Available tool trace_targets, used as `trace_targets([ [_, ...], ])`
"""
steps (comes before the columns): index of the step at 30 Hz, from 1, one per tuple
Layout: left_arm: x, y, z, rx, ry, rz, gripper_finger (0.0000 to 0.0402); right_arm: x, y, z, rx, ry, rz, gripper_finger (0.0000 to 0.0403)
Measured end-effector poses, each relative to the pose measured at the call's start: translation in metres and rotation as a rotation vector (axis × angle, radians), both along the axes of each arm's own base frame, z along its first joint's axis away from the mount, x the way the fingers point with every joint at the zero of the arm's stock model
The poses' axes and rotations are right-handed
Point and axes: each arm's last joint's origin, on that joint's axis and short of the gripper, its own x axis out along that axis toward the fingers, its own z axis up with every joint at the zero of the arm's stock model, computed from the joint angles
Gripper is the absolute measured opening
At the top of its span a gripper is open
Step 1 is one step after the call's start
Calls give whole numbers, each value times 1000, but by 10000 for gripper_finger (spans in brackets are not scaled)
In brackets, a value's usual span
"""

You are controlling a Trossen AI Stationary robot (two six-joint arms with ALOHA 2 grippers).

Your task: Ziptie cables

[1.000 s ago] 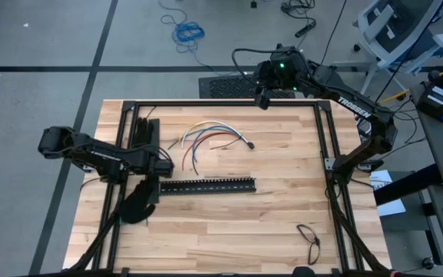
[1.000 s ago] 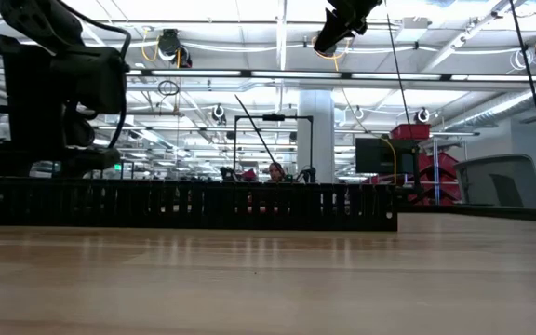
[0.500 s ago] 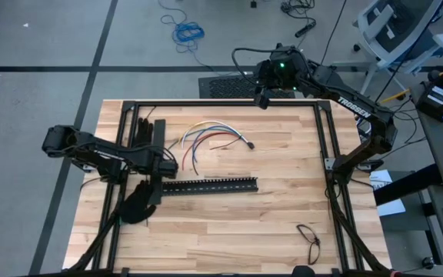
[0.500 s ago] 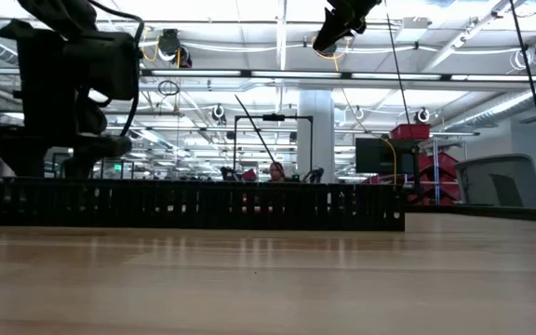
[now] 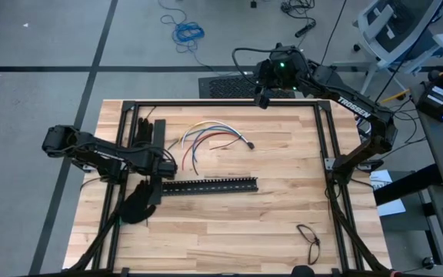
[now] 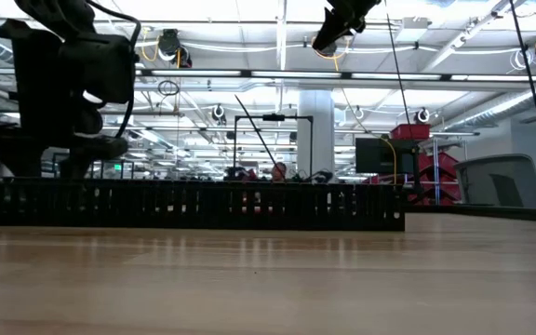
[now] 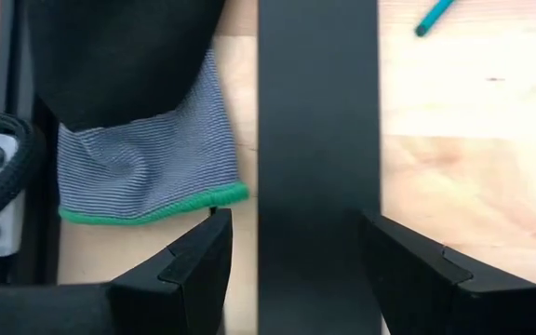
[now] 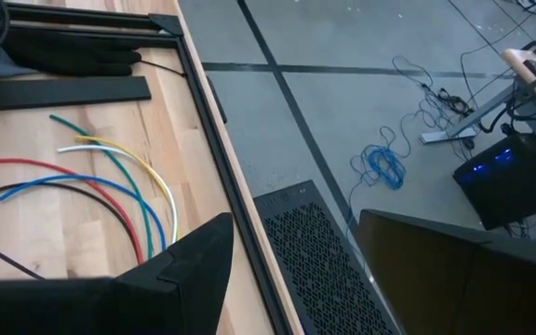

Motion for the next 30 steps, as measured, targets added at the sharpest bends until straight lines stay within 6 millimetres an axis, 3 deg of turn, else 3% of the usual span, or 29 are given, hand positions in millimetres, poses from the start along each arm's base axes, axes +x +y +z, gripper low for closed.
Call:
trace_targets([
  [8,8,-1,-4,-31,-79,-54,226,0,0,1,-6,-4,3,231],
  [17,1,-2,-4,-61,-10,-44,226,0,0,1,-15,3,9,231],
  [30,0,-1,-13,-36,-47,-20,226,0,0,1,-18,6,12,231],
])
